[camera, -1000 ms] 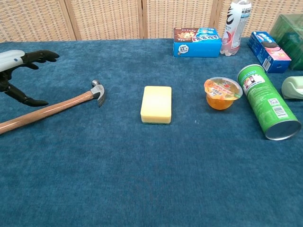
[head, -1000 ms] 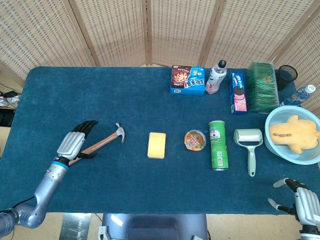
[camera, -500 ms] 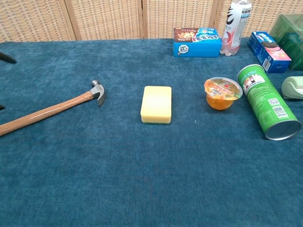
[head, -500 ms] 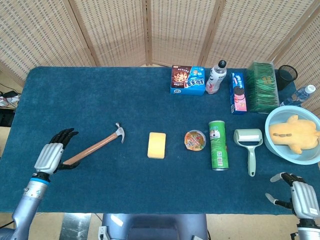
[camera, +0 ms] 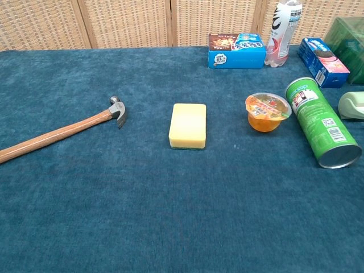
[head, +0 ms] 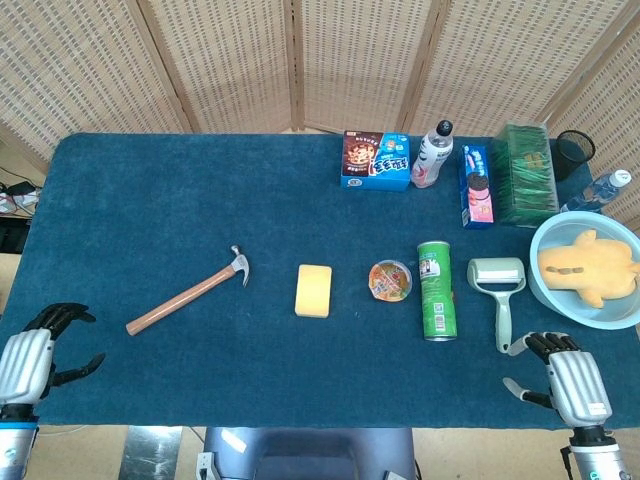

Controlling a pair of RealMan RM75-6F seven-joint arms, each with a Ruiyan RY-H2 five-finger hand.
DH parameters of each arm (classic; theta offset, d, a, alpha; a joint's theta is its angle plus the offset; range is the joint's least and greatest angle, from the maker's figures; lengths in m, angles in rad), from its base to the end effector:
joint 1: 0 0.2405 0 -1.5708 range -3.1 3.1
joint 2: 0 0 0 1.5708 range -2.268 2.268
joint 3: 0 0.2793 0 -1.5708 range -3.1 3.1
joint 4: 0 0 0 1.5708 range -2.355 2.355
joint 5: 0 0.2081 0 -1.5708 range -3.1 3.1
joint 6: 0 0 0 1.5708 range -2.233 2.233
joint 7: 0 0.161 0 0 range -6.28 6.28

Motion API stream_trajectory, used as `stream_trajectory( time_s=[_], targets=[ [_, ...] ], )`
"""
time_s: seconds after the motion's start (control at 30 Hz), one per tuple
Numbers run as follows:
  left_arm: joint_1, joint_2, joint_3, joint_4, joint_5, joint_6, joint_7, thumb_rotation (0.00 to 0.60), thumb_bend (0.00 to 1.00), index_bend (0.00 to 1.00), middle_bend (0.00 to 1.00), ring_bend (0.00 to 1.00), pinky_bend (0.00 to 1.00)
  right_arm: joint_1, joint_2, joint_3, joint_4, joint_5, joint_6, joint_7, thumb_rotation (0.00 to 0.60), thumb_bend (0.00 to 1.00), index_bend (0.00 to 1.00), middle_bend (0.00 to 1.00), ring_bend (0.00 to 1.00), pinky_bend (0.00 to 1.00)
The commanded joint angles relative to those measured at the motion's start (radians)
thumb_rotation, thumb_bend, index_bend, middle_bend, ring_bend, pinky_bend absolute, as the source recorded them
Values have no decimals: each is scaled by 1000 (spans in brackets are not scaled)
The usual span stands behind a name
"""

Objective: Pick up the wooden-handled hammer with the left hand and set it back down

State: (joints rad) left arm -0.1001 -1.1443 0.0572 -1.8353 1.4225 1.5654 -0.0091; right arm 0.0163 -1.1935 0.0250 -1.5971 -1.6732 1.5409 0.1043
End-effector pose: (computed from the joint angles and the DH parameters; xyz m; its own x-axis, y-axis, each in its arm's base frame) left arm -0.2988 0.1778 0.1457 0.1560 0.0437 0.9868 0.9852 0.0647 -0.1586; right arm -0.3132 -0.1705 0.1416 0.2479 -0.0114 0.9687 -0.9624 -0.1175 0.2449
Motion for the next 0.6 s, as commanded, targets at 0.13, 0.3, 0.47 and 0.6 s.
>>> stream_trajectory(
  time_s=[0.13, 0.3, 0.47, 0.6],
  targets=[
    [48, 23, 2, -32, 9, 54, 41, 600, 222, 382, 283, 191, 267, -7, -6, 12, 20, 11, 26, -71, 600, 158, 517, 521, 426, 321],
    [62, 15, -4, -42, 4, 51, 55, 600, 222, 383, 297, 191, 251, -21, -7, 22, 18, 28, 56, -129, 600, 159, 518, 530, 429, 321],
    [59, 5, -9, -72, -5, 17, 72, 600, 221, 388, 317, 195, 237, -27, 0, 14, 19, 37, 58, -90, 600, 159, 528, 555, 467, 331],
    [63, 1, -12, -82, -3, 12, 84, 600, 221, 391, 334, 209, 237, -29, -5, 12, 36, 48, 59, -58, 600, 158, 550, 579, 489, 341]
  ],
)
